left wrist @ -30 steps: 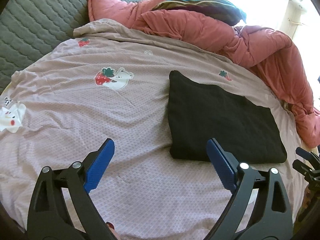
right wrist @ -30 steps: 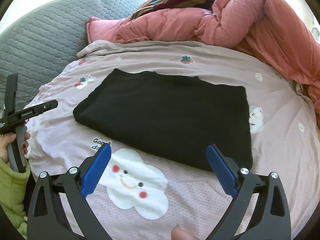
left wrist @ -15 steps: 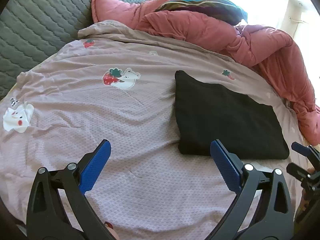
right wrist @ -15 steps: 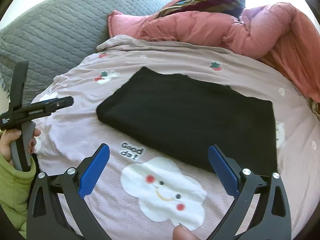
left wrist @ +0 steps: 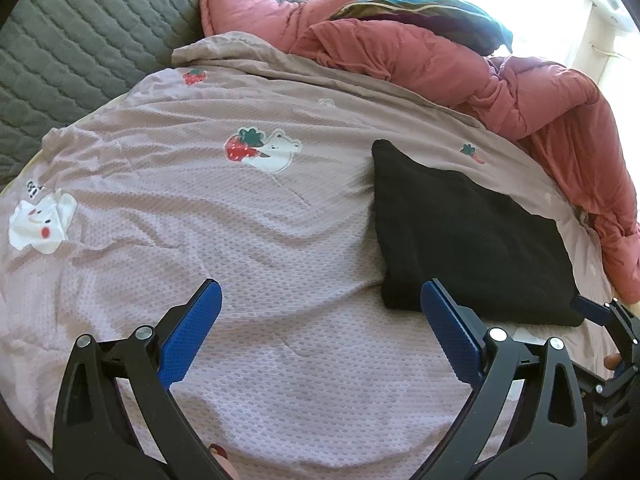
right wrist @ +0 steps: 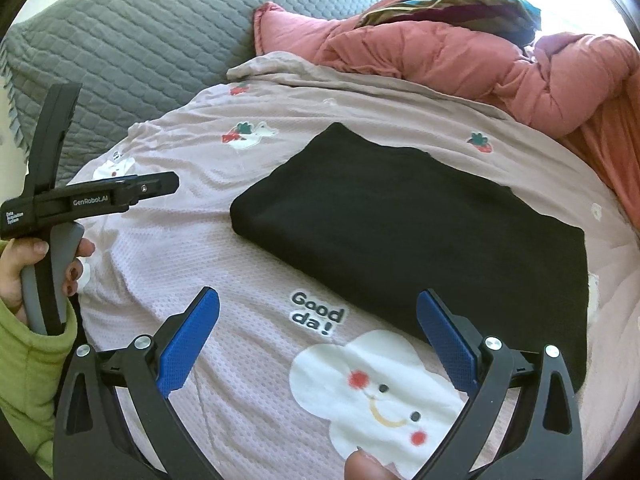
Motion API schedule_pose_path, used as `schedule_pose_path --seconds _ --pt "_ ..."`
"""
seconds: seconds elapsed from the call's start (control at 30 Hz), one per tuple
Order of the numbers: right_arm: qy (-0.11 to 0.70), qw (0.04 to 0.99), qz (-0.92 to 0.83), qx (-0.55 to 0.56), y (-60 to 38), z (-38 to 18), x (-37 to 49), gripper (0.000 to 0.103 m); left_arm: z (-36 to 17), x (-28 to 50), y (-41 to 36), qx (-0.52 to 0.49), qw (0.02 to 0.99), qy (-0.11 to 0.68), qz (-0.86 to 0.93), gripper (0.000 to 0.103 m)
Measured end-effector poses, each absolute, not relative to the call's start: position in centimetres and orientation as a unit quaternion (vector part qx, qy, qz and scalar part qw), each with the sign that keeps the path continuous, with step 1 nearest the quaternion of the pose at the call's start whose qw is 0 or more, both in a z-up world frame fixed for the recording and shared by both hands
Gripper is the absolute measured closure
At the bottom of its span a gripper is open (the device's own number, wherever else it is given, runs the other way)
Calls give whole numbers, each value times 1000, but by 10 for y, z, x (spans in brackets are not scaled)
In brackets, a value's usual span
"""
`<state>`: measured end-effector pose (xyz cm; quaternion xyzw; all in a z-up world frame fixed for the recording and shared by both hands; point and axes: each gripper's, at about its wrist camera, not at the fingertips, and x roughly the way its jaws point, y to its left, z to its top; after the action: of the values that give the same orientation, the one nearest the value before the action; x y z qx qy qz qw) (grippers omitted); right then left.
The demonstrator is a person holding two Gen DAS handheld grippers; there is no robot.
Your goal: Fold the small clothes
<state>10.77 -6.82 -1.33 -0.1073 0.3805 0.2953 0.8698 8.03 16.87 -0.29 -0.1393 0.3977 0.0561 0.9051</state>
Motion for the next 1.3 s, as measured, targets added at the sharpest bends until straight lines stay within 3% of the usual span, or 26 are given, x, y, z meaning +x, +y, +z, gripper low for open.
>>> schedule_pose_path --seconds 1.3 --pt "365 868 217 -256 2 -86 164 5 -32 129 175 -123 885 443 79 10"
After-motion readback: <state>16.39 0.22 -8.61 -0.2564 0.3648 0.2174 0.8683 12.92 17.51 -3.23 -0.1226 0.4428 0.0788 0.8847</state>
